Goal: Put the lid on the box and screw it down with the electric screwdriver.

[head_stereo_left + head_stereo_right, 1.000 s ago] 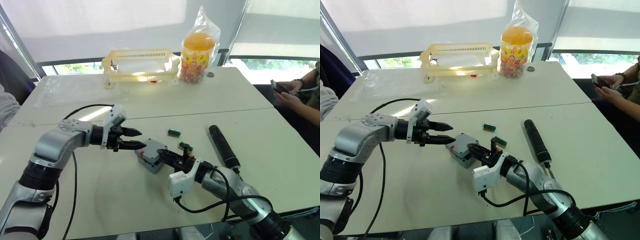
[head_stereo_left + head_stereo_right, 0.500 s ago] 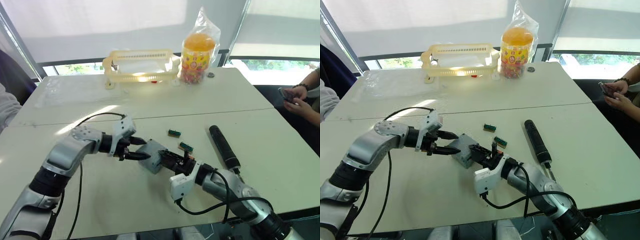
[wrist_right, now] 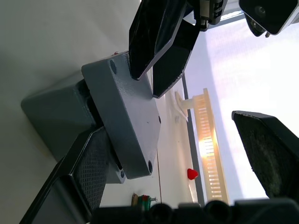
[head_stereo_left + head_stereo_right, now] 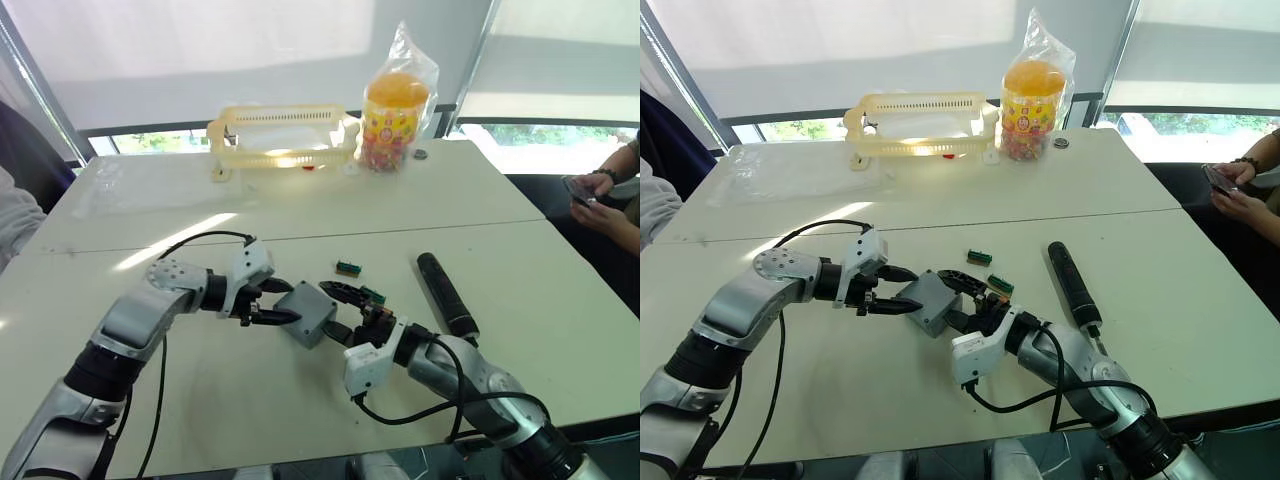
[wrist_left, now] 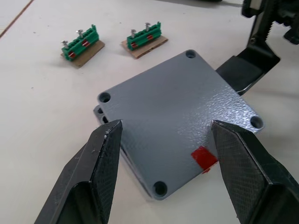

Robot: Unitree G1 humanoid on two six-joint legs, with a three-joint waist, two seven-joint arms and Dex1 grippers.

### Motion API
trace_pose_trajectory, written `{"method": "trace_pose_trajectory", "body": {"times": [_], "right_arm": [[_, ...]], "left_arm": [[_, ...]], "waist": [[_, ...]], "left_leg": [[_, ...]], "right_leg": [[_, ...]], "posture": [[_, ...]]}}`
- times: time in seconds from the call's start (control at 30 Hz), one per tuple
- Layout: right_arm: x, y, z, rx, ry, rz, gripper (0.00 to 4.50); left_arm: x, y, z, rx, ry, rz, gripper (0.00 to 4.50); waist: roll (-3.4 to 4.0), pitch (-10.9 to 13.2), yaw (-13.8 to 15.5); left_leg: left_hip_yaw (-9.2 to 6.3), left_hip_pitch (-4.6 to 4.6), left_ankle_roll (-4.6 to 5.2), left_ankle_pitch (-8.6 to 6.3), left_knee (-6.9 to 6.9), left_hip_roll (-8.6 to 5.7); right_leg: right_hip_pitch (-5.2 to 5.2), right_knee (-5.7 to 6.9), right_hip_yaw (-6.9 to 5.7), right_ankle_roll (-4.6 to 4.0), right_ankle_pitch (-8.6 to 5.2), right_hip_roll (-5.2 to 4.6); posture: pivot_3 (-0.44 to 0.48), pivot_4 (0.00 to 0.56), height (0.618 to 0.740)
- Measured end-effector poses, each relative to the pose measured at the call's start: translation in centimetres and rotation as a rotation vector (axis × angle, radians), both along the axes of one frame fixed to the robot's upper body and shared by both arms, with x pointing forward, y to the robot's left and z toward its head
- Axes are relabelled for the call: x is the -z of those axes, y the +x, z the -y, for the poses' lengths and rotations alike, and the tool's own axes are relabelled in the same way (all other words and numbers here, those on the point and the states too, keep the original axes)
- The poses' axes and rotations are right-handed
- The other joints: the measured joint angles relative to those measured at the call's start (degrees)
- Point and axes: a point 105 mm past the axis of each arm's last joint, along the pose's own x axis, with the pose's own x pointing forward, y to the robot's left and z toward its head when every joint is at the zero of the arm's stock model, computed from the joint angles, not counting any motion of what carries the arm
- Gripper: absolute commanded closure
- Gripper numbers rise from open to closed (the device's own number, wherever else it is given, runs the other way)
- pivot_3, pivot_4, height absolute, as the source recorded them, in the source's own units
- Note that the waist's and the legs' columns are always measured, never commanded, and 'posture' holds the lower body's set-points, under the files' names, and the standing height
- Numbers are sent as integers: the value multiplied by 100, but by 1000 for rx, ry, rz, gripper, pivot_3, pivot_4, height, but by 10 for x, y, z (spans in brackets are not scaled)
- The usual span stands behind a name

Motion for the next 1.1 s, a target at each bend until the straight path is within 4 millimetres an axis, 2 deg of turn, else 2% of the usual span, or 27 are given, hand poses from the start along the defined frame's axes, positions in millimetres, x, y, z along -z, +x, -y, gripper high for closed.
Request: {"method": "trace_pose_trajectory", "body": {"times": [0.4, 0.73, 0.83, 0.93, 1.0, 1.03, 1.1], "right_arm": [[10, -1, 14, 21, -33, -35, 69], [8, -2, 22, 51, 1, -63, 69], [3, -5, 33, 99, 96, -141, 69], [-2, -9, 42, 143, 222, -278, 69], [-4, -12, 44, 156, 322, -398, 69], [-5, -12, 44, 166, 395, -484, 69], [-4, -11, 42, 175, 507, -629, 69]], "left_arm": [[4, 5, -1, -43, -8, -5, 1426], [2, 5, 0, -45, -30, -15, 1426], [-14, 7, -8, -62, -71, -49, 1426], [-65, 12, -27, -104, -158, 19, 1426], [-85, 14, -35, -133, -200, 52, 1426], [-87, 19, -40, -169, -205, 70, 1426], [-77, 34, -55, -272, -170, 93, 1426]], "waist": [[-1, -2, 5], [-1, -1, 11], [-11, 10, 14], [-14, 13, 0], [-11, 11, -13], [-10, 11, -13], [-7, 10, -18]], "left_leg": [[0, 0, 0, 0, 0, 0], [0, -1, 0, 0, 0, -1], [-6, -11, 0, 0, 0, 0], [-6, -9, 0, 0, 0, 1], [-5, -6, 1, 0, -3, 1], [-7, -2, 1, 0, -4, 1], [-7, 0, 1, 0, -4, 1]], "right_leg": [[0, 1, 1, 1, 0, -1], [-1, 1, 1, 1, 0, 0], [-8, 1, -2, 4, 2, 1], [-6, 0, -3, 4, 1, 0], [-5, 0, -3, 5, 1, 0], [-3, 1, -4, 6, 1, 1], [-2, 3, -4, 5, 1, 2]], "posture": [[0, 150, 740], [0, 150, 740], [0, 150, 740], [0, 150, 740], [0, 150, 740], [0, 150, 740], [0, 150, 740]]}}
